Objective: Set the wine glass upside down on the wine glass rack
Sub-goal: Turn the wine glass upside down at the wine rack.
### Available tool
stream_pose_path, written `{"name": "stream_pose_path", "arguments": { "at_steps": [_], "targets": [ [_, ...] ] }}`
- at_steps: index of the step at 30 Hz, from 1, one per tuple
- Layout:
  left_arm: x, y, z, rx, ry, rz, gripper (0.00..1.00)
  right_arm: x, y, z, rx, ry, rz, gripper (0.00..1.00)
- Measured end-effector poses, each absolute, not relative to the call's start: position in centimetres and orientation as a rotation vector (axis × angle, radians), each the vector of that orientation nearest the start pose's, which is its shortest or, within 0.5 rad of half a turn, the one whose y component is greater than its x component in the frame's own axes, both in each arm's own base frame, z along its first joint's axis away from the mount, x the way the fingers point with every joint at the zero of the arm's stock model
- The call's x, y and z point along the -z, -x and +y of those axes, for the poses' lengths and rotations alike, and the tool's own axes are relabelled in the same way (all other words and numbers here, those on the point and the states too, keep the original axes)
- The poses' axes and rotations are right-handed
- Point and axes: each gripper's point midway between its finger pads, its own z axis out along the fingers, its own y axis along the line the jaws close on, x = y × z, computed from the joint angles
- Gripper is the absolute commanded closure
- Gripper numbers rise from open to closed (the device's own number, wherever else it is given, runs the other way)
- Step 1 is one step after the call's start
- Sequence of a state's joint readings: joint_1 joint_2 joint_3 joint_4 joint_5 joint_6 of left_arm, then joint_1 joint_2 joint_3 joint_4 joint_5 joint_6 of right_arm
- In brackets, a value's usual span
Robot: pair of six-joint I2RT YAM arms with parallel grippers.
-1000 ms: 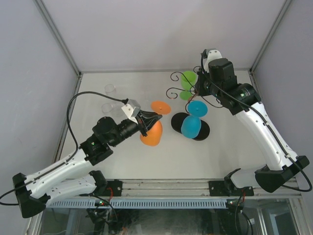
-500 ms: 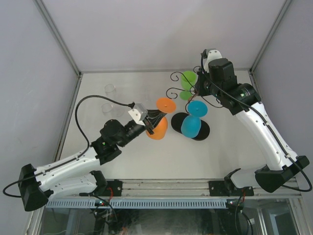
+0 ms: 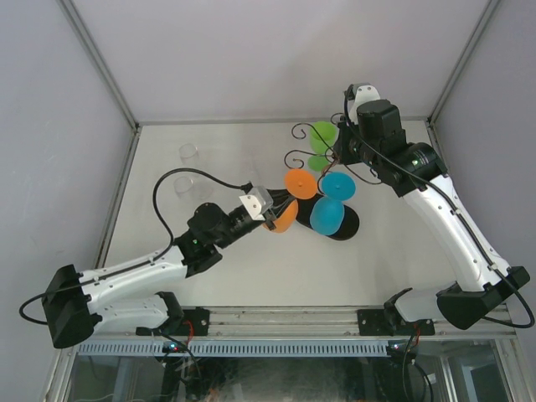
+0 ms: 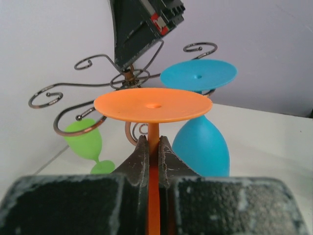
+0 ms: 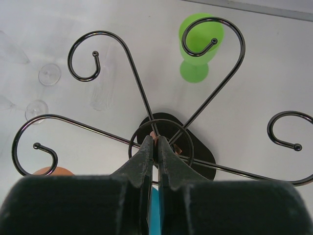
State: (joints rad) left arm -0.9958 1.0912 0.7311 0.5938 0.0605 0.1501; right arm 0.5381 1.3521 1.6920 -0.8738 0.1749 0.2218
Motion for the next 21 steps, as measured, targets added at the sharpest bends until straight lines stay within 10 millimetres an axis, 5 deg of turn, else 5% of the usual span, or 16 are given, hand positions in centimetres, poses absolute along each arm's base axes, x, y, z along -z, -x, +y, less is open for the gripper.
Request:
{"name": "stream_pose_path", "arguments": {
  "at_steps": [21],
  "targets": [
    [-33.2,-24.5,-35.7,0.715,-0.650,1.035,1.00,-34.8,-32.3,17.1,-0.278,0.236,2.097,1.00]
  ]
}}
